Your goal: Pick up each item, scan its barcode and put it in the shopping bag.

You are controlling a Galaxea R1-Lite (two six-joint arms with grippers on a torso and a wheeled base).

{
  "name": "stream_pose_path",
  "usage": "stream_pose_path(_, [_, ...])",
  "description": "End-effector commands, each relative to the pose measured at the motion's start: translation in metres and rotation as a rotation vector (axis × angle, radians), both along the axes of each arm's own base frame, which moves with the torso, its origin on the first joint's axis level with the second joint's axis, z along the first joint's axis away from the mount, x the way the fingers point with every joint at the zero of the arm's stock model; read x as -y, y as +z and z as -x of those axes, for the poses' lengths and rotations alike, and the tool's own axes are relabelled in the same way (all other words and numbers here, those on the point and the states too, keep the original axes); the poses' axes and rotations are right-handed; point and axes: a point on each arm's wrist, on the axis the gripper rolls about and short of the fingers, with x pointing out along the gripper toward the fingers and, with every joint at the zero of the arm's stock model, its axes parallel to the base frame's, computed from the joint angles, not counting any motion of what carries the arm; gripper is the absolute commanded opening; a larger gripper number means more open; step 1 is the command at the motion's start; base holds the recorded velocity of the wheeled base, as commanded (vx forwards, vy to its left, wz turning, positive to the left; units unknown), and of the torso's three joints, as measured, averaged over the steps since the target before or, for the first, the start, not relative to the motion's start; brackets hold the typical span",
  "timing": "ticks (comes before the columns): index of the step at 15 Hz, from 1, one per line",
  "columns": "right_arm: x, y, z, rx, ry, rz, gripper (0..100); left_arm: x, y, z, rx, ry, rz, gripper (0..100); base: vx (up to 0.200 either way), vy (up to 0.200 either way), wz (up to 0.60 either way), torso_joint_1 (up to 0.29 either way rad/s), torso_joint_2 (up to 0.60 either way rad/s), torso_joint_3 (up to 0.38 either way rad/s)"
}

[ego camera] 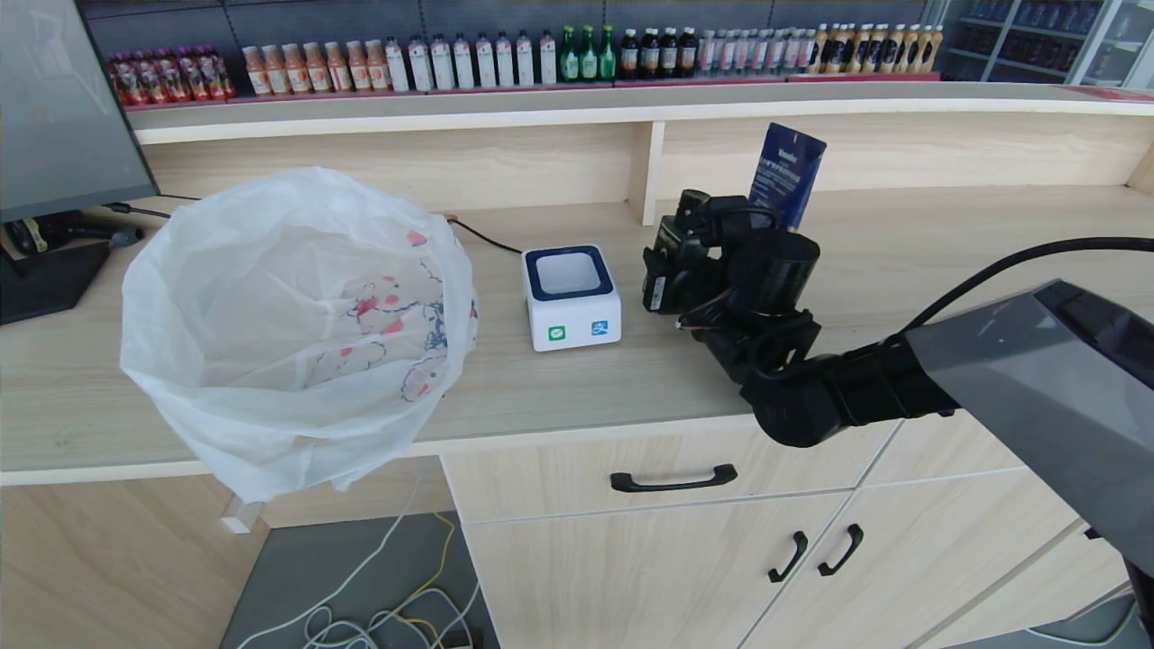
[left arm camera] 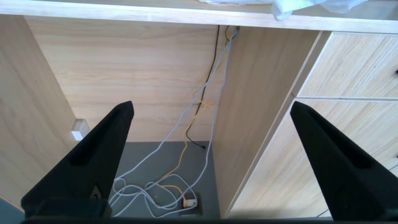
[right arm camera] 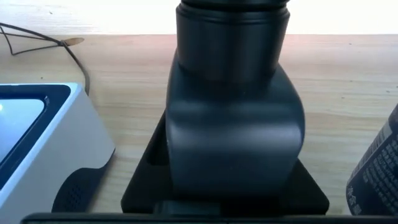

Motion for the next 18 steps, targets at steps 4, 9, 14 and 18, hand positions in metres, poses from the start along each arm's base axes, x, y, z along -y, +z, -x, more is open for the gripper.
stream_pose_path(4, [0.0, 0.005, 0.002, 0.028, 0.003, -0.015, 0, 0.0, 0.0, 0.0, 0.0, -0.002, 0.0, 100, 0.0, 0.0, 0.0, 0.0, 0.0, 0.0])
stream_pose_path(9, [0.005, 0.029, 0.025, 0.076, 0.014, -0.036, 0, 0.0, 0.0, 0.0, 0.0, 0.0, 0.0, 100, 0.0, 0.0, 0.0, 0.0, 0.0, 0.0])
stream_pose_path(14, [0.022, 0.046, 0.082, 0.1, 0.032, -0.007, 0, 0.0, 0.0, 0.0, 0.0, 0.0, 0.0, 100, 0.0, 0.0, 0.0, 0.0, 0.0, 0.0])
stream_pose_path(18, [0.051, 0.034, 0.141, 0.103, 0.04, 0.031, 0, 0.0, 0.0, 0.0, 0.0, 0.0, 0.0, 100, 0.0, 0.0, 0.0, 0.0, 0.0, 0.0])
